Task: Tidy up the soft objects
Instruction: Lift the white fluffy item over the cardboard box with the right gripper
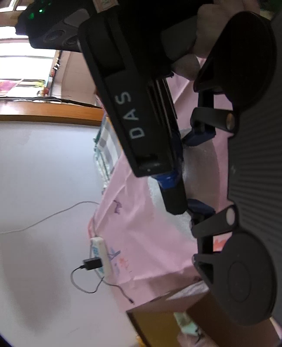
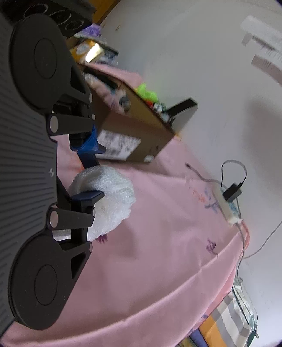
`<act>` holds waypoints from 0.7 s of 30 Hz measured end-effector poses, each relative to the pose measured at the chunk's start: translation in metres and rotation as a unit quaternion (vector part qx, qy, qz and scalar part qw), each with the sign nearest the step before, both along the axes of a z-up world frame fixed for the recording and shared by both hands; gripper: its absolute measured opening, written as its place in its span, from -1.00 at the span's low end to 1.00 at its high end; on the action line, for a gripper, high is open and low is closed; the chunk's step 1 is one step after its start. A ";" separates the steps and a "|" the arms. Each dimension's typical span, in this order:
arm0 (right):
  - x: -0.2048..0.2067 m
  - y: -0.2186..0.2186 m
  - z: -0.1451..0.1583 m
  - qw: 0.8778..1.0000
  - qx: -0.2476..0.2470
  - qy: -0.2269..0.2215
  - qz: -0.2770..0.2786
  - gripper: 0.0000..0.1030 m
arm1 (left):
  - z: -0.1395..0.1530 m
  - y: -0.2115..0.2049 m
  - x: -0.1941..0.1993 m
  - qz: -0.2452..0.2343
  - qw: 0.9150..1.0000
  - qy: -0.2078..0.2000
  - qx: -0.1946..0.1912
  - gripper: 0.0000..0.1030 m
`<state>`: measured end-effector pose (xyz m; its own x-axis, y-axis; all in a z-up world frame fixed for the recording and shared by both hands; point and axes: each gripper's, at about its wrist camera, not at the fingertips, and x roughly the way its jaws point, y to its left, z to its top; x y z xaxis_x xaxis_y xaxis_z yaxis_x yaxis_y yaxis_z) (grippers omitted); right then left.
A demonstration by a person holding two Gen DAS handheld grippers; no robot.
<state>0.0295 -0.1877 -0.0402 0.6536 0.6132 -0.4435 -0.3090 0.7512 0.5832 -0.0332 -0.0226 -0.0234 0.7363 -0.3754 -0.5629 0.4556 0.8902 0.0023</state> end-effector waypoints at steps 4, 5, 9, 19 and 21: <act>-0.014 0.011 0.018 0.999 0.010 -0.031 0.008 -0.61 | 0.018 0.007 -0.017 0.004 0.999 -0.037 0.007 -0.01; -0.016 0.015 0.023 0.999 0.013 -0.040 0.013 -0.61 | 0.024 0.009 -0.021 0.004 0.999 -0.049 0.009 -0.01; -0.020 0.034 0.046 0.996 0.017 -0.082 0.032 -0.61 | 0.045 0.023 -0.030 0.016 0.995 -0.095 0.018 -0.01; 0.011 0.097 0.074 0.987 0.038 -0.136 0.083 -0.61 | 0.079 0.085 -0.018 0.058 0.986 -0.149 0.047 -0.01; 0.022 0.111 0.075 0.986 0.043 -0.139 0.083 -0.61 | 0.081 0.100 -0.009 0.059 0.986 -0.147 0.053 0.00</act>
